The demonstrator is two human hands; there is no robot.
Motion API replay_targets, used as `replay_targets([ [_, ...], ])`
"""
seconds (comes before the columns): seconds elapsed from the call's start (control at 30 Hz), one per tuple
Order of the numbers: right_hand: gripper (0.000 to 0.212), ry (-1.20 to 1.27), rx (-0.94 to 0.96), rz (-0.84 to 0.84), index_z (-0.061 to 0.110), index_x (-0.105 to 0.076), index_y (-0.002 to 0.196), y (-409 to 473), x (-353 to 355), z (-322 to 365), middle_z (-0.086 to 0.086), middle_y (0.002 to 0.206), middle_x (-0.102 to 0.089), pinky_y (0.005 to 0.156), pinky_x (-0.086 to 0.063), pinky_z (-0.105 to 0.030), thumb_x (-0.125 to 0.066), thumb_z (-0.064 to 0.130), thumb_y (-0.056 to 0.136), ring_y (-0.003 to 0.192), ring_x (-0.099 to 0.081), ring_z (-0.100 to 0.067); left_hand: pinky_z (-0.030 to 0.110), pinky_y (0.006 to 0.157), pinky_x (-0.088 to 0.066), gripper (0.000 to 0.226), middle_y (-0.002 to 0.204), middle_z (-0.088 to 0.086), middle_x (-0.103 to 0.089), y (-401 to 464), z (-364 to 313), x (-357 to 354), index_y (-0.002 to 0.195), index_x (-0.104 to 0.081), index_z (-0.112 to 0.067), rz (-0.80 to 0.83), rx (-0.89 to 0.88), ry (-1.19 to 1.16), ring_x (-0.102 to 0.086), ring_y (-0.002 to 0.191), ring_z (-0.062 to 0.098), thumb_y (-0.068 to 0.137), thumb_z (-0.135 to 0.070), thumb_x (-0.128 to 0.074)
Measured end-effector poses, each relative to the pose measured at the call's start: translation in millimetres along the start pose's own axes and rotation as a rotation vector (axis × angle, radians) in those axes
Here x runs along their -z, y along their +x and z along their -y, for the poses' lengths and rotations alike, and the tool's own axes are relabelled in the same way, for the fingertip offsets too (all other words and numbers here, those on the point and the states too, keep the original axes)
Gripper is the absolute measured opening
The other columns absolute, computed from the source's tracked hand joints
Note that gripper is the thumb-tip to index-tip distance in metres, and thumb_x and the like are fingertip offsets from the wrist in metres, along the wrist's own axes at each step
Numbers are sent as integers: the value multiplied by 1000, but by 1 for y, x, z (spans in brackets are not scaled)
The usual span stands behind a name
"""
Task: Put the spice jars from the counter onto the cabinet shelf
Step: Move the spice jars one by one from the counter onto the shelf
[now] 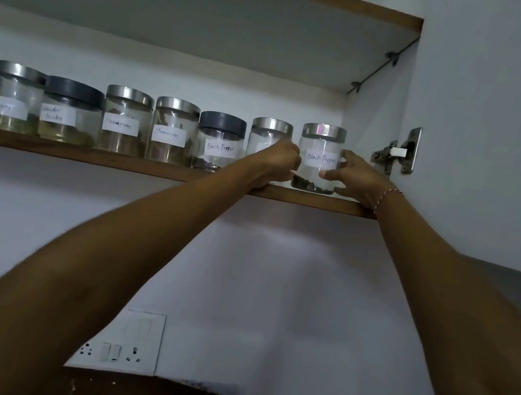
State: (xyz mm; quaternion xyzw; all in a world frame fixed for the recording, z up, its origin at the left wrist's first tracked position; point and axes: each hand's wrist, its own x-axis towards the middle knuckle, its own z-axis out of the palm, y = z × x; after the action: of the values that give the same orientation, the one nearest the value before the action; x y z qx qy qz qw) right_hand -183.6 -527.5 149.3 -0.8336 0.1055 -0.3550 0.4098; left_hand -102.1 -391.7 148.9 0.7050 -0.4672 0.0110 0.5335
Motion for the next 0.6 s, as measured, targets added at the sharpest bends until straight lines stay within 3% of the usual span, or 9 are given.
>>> replay_targets([
  [0.07, 50, -31, -10, 22, 12, -39, 131, 4, -2, -1, -13, 130, -52, 98, -43, -42, -59, 2, 86, 120, -49, -29, 20, 67, -46, 37, 105, 14, -48, 4, 2, 1, 127, -45, 4, 0, 38, -10, -49, 74, 11, 91, 4, -37],
  [0.17, 45, -71, 8, 18, 11, -41, 129, 6, -4, -2, -12, 128, -53, 95, -44, -41, -57, 4, 87, 119, -49, -28, 24, 71, -48, 26, 101, 12, -50, -1, 0, 0, 114, -50, -4, 5, 94, -23, -52, 91, 21, 91, 2, -39],
  [0.27, 42, -139, 49, 24, 8, -44, 130, 5, -8, -2, -14, 128, -53, 76, -47, -28, -54, 4, 89, 107, -51, -23, 35, 83, -49, 20, 94, 8, -50, -2, 0, -5, 80, -47, -15, 26, 41, 152, -52, 100, 26, 91, 0, -41],
  [0.33, 44, -267, 58, -5, 5, -42, 132, 4, -11, -1, -17, 129, -53, 74, -46, -27, -54, 7, 89, 106, -51, -24, 38, 87, -46, 16, 108, 15, -52, -5, 1, -7, 97, -53, -9, 27, -24, 341, -52, 99, 25, 91, -2, -40],
  [0.4, 48, -361, 73, -95, 4, -37, 134, -1, -13, -1, -18, 131, -51, 88, -42, -32, -53, 11, 90, 115, -51, -30, 34, 84, -42, 34, 124, 20, -53, -11, 2, -10, 123, -49, 0, -23, -109, 505, -52, 101, 26, 91, -5, -39],
  [0.6, 48, -535, 499, -438, 5, -38, 137, -39, -40, 7, -15, 139, -44, 101, -40, -41, -50, 12, 90, 127, -41, -30, 43, 90, -44, 44, 130, 15, -56, -45, 18, 1, 136, -39, -7, -382, -510, 841, -54, 115, 30, 93, -14, -39],
])
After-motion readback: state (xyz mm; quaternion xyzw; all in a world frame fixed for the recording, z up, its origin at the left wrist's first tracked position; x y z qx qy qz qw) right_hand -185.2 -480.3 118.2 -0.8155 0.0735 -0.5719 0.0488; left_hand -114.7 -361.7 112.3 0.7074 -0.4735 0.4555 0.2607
